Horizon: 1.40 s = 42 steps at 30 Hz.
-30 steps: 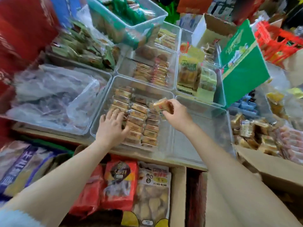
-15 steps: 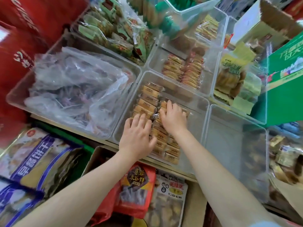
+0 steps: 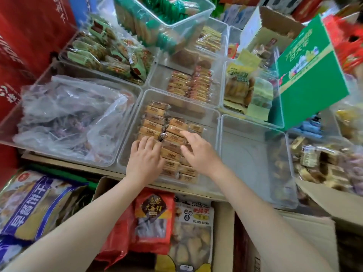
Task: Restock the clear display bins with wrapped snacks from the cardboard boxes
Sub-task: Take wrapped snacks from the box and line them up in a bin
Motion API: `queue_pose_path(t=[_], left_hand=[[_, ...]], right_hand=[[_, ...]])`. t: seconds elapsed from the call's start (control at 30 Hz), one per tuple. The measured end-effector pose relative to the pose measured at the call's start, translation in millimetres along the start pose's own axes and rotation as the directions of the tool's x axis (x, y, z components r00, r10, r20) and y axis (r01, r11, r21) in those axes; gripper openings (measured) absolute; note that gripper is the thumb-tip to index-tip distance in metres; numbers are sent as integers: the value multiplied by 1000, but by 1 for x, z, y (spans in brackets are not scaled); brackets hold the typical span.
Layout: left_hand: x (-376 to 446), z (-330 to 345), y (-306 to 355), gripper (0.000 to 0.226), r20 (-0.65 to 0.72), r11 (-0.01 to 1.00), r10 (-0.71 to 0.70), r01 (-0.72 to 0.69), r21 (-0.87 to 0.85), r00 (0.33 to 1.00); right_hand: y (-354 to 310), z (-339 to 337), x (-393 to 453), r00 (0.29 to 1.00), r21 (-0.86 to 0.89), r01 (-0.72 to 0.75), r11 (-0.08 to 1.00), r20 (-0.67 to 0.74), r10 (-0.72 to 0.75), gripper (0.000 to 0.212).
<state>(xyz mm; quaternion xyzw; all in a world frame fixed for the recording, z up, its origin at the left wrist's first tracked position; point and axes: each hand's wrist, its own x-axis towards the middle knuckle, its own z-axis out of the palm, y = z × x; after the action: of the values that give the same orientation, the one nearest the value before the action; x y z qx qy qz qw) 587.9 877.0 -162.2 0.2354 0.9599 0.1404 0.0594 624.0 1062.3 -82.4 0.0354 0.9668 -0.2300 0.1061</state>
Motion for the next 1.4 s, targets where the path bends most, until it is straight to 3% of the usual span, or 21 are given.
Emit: queue_pose_path(t=[0.07,0.2,0.33,0.4,0.5,0.57,0.67,0.73,0.8,0.93,1.1,1.23,1.3,1.37,1.4], left_hand=[[-10,0,32,42,-10,996,61,-62,-58,998],[-62,-1,154,42,-11,884,351,-335,-326,936],[-110,-7,273,46,-7,746,522,-460,-481,853],[-127,-13,327,43,-41,706,586,-534,-466,809],[-141,-14,400,50,-59,721,635,-618,-314,771],[-144,-8,437,62,-20,760,631,-623,-185,775],[-141,8,461,76,54,838,544,-545,4,837],[-137,12,461,76,42,855,514,-516,51,857],[-135,11,458,74,39,859,508,-509,47,861],[-135,10,458,73,71,865,492,-496,78,868],[-135,9,461,73,78,866,481,-488,113,873],[-136,9,460,72,66,862,489,-493,113,870],[-137,11,458,71,56,860,497,-501,102,866],[-137,12,456,70,45,857,507,-509,85,861],[-137,12,456,69,32,857,510,-511,71,860]], right_hand=[[11,-32,-49,999,33,17,999,-36,-16,29],[61,-77,-165,957,10,-51,999,-286,52,29],[128,-117,-284,778,92,-204,975,-589,219,22],[167,-127,-335,696,185,-310,933,-624,355,25],[228,-127,-389,656,238,-558,795,-460,599,25],[268,-119,-410,657,106,-700,707,-292,695,23],[318,-101,-421,696,-125,-715,688,-38,717,22],[338,-86,-424,654,-271,-675,686,210,727,37],[345,-71,-427,589,-414,-588,695,370,719,57],[348,-62,-425,554,-522,-478,706,445,704,81],[354,-63,-427,507,-552,-456,699,484,713,65],[351,-59,-428,560,-589,-438,679,412,719,82],[347,-68,-426,623,-554,-434,710,385,681,78],[342,-87,-427,701,-416,-475,775,353,619,68],[339,-98,-429,746,-251,-519,817,335,576,60]])
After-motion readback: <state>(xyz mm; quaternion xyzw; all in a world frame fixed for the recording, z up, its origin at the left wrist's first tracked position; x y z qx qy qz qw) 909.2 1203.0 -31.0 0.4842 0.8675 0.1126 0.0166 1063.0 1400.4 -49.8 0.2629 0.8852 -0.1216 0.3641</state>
